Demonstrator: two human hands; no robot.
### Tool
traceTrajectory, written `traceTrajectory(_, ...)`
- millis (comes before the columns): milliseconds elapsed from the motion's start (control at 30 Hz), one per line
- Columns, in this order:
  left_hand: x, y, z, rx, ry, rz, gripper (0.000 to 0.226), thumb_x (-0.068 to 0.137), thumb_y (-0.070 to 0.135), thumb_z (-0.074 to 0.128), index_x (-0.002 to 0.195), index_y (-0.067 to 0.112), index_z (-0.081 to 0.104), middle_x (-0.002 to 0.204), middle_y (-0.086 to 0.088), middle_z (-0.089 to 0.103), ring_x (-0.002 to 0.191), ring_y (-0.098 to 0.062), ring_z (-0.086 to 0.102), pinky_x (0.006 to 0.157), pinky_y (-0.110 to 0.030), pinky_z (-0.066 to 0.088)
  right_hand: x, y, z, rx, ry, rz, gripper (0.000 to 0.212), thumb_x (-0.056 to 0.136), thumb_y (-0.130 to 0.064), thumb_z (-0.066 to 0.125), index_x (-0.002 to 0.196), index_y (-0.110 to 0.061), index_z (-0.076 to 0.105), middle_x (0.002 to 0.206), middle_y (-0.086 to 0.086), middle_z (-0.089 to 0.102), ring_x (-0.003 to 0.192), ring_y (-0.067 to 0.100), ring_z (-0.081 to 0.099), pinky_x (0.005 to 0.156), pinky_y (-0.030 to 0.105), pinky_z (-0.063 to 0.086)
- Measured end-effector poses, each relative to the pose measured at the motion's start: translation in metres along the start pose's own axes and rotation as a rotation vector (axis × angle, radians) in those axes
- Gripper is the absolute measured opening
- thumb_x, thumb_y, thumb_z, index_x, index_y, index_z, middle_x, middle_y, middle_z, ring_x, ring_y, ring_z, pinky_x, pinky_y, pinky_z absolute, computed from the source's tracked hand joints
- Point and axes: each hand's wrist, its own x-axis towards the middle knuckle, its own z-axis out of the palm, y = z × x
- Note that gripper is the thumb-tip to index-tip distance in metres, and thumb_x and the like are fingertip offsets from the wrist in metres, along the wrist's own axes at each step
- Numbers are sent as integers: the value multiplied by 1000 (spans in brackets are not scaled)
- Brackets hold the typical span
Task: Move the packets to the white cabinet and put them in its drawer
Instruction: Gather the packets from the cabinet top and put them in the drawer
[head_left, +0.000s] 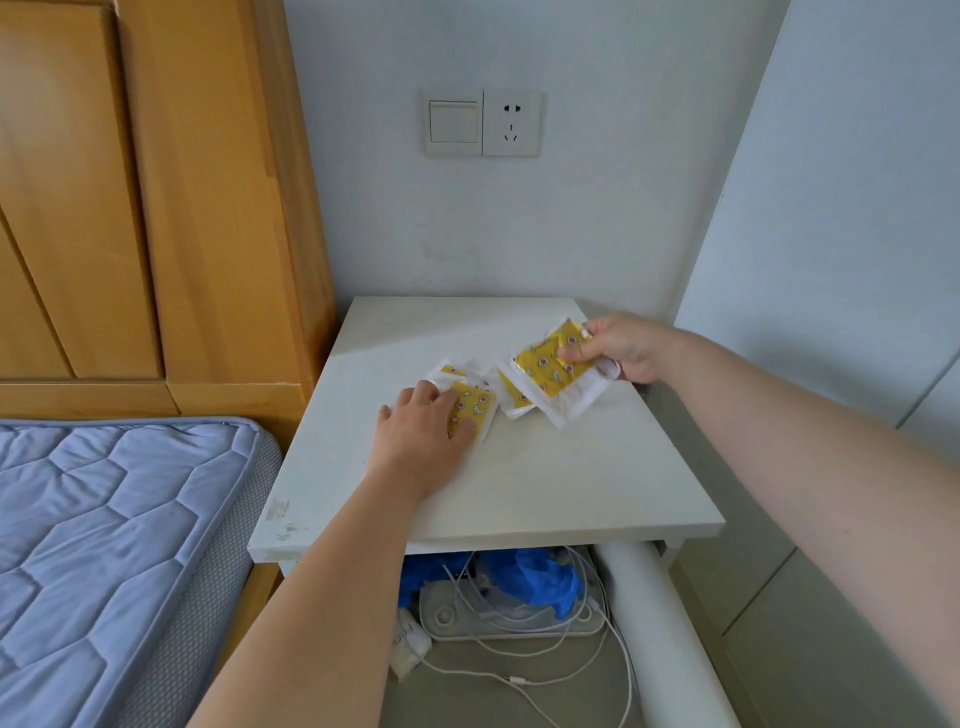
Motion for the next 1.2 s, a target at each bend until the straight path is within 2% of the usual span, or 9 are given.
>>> traceTrajectory(167,0,-2,2,-19,19,26,41,98,33,36,138,25,41,139,3,39,129,-20,35,106,-36,27,29,-21,10,-511,18,-9,8,82,-3,69,88,-6,64,86,7,66,75,19,63,80,29,51)
traceTrajectory(367,2,-4,5,-48,42,46,40,98,30,37,138,24,41,143,5,39,132,-18,33,107,-34,25,57,-39,30,-1260,-70,12,39,80,-27,74,113,-8,64,109,4,63,102,24,59,92,35,46)
traceTrajectory(467,2,-4,5,-49,44,43,41,98,29,37,138,25,41,143,5,39,132,-17,32,107,-33,25,65,-35,43,-1388,-131,31,43,79,-30,75,114,-11,59,98,-1,57,97,23,54,86,34,45)
traceTrajectory(567,2,-4,6,-50,50,40,42,97,29,38,139,24,42,143,5,39,133,-17,32,107,-32,26,69,-33,51,-1454,-165,21,58,78,-34,76,126,-8,55,110,2,59,108,26,56,92,38,47)
traceTrajectory(733,3,-3,5,-51,50,38,44,97,29,38,140,24,40,145,4,38,134,-17,31,109,-32,25,71,-37,57,-1516,-167,22,38,77,-33,77,105,-14,60,101,-2,58,105,25,55,90,36,45)
traceTrajectory(833,2,-3,4,-51,46,35,44,97,28,37,141,24,39,146,4,37,135,-17,30,109,-32,24,68,-36,60,-1456,-111,59,85,74,-33,80,142,-14,33,141,4,44,125,29,47,101,42,42)
traceTrajectory(900,1,-2,3,-50,43,29,44,97,27,37,141,24,39,146,5,37,135,-17,30,109,-32,23,63,-36,56,-1415,-77,97,95,70,-39,82,144,-13,29,142,6,43,124,30,49,100,44,44)
traceTrajectory(1033,2,-1,2,-75,36,16,47,97,26,38,143,23,36,147,3,37,135,-18,31,109,-32,23,49,-18,37,-1223,14,116,65,63,-49,83,107,-9,57,110,5,62,98,27,61,91,36,50)
traceTrajectory(1200,0,0,-3,-132,49,-40,67,95,28,45,152,25,10,157,1,21,144,-21,19,118,-39,15,15,49,17,-322,154,-12,32,72,-21,82,97,-8,66,101,9,71,94,27,67,92,39,51)
